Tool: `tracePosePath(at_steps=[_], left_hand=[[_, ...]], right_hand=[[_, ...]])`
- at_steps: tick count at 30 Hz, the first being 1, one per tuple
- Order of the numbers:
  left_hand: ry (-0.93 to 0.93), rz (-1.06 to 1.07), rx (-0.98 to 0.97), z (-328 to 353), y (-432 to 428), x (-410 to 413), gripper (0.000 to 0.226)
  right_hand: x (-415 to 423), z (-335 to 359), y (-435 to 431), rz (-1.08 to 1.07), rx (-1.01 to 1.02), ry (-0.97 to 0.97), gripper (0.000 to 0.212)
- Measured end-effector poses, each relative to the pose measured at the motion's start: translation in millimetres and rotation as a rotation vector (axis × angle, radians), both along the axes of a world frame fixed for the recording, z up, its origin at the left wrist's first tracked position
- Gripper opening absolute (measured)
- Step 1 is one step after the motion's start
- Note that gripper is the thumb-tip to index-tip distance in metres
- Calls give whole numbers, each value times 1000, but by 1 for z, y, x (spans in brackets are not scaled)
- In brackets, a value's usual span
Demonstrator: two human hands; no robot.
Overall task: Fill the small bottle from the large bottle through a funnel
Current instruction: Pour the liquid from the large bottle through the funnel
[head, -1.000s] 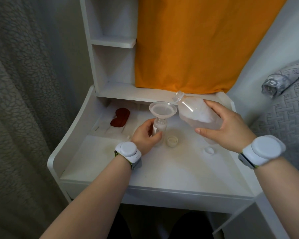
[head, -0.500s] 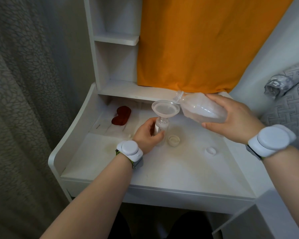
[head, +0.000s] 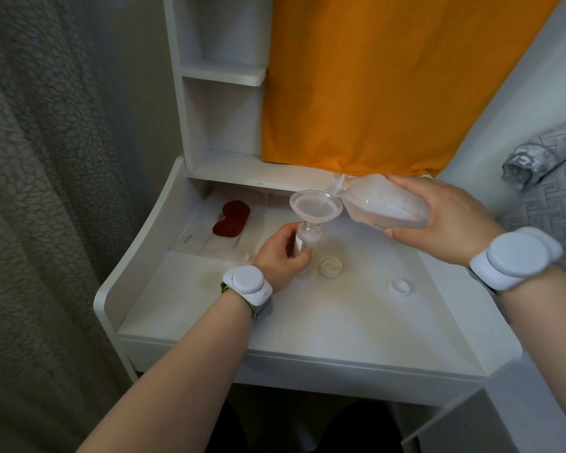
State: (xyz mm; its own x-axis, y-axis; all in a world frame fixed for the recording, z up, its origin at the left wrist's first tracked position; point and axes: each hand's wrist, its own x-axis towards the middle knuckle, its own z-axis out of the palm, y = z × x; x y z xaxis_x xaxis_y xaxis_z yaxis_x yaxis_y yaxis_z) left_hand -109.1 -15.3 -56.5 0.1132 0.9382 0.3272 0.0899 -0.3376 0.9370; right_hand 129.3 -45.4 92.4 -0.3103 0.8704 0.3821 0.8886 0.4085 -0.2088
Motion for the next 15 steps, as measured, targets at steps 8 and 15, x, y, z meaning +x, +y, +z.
tracePosePath(at_steps=[8, 15], left_hand=[[-12, 3, -9, 1, -1, 2, 43], [-5, 9, -2, 1, 0, 1, 38]], right_hand=[[-2, 5, -1, 7, 15, -46, 76], [-2, 8, 0, 2, 30, -67, 77]])
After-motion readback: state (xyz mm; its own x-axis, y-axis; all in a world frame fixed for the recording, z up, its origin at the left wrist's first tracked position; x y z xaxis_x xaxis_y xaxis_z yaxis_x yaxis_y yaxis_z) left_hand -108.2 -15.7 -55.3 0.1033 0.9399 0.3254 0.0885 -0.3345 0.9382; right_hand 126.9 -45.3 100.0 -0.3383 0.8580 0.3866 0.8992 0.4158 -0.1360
